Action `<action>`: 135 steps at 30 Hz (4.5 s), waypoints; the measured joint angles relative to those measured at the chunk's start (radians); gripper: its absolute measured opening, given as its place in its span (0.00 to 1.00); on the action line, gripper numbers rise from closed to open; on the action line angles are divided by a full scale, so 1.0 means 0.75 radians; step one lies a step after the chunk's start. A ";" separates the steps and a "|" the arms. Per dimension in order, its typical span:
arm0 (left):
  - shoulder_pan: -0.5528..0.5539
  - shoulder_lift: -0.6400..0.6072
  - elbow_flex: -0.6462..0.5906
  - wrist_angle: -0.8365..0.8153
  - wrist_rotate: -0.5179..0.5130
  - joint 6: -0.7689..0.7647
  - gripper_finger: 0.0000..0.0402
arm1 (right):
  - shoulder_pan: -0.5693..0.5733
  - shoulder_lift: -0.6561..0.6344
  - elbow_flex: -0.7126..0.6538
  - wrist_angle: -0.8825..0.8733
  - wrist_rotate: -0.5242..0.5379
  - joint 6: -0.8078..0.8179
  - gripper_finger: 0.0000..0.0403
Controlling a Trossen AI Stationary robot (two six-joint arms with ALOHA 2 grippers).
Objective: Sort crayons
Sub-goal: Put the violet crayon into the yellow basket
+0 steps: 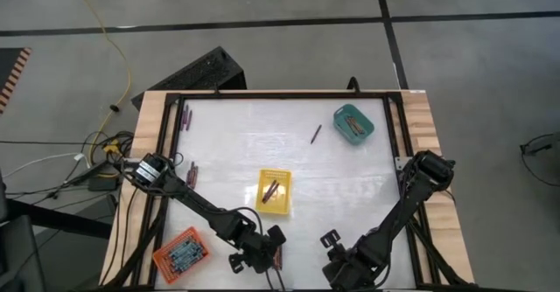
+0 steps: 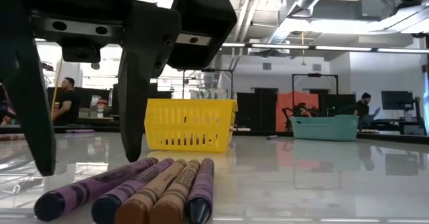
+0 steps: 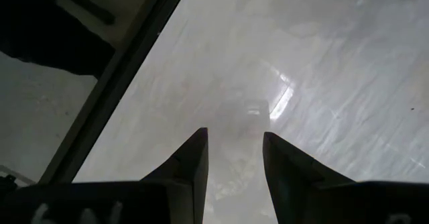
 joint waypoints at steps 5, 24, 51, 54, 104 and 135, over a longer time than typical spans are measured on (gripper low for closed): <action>0.014 0.011 0.000 0.018 0.075 -0.012 0.33 | 0.000 0.000 0.000 0.006 0.026 -0.001 0.34; 0.019 0.049 0.004 -0.155 0.096 -0.087 0.24 | 0.007 0.000 0.000 0.016 0.029 0.024 0.34; 0.002 -0.039 0.388 -0.720 -0.394 -0.119 0.00 | 0.007 0.000 0.000 0.021 0.058 0.020 0.34; 0.025 -0.075 0.403 -0.707 -0.533 -0.079 0.00 | 0.008 0.000 0.000 0.021 0.058 0.021 0.34; 0.303 -0.073 0.403 -0.977 -0.561 0.587 0.00 | 0.026 0.000 0.000 0.040 0.093 0.080 0.34; 0.350 0.067 0.403 -0.876 -0.536 0.983 0.03 | 0.060 0.000 0.000 0.064 0.137 0.091 0.34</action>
